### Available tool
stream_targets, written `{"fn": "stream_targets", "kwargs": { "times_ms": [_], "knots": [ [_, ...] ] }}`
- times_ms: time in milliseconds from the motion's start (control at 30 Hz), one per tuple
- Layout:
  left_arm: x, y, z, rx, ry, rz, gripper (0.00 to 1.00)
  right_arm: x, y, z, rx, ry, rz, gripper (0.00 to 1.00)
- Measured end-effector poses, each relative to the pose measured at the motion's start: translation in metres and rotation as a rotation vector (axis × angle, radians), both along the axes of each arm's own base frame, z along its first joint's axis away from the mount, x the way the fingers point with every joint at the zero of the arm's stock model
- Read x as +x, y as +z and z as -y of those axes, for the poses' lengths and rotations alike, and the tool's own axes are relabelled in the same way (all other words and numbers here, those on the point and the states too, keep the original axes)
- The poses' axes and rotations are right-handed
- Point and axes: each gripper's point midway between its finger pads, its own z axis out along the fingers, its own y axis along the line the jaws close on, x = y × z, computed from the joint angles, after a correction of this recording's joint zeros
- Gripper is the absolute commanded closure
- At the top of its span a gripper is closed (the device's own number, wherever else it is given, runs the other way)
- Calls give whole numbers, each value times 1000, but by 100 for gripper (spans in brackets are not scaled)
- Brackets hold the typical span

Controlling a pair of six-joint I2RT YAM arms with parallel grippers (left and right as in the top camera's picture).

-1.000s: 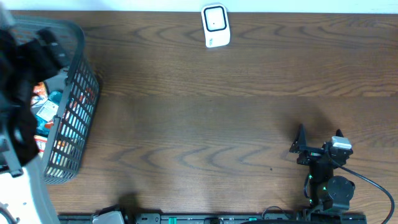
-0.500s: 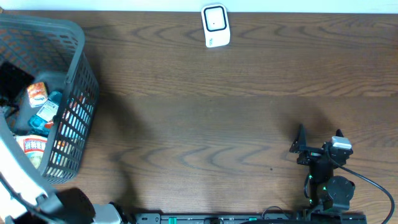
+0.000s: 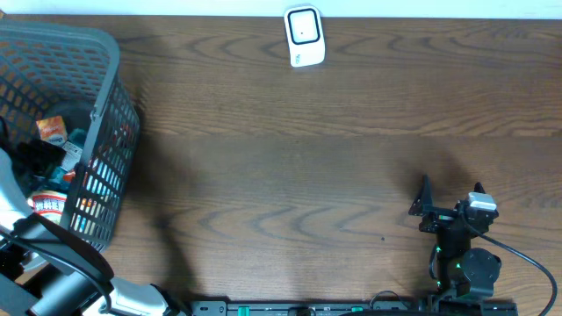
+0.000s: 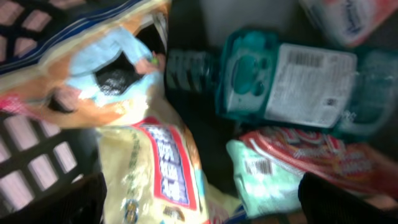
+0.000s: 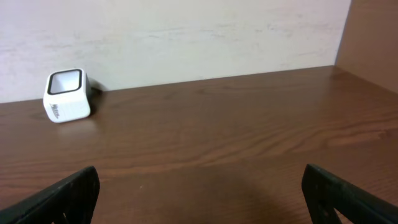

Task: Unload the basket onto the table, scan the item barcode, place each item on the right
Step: 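Move the left gripper over the basket and reach down inside, then grasp the snack bag in the basket with the left gripper and lift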

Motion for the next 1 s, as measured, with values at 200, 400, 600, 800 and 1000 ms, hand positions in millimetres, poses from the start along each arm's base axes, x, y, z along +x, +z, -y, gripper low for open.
{"fn": "stream_targets", "kwargs": {
  "times_ms": [200, 400, 600, 800, 1000],
  "knots": [
    [-8, -40, 7, -15, -4, -17, 2, 0, 0, 0, 0, 0, 0, 1],
    [-18, -65, 13, -28, 5, -31, 1, 0, 0, 0, 0, 0, 0, 1],
    [-34, -82, 10, -33, 44, -43, 23, 0, 0, 0, 0, 0, 0, 1],
    [-50, -87, 5, -26, 75, -76, 92, 0, 0, 0, 0, 0, 0, 1],
    [-48, -80, 3, -13, 66, -64, 93, 0, 0, 0, 0, 0, 0, 1]
  ]
}}
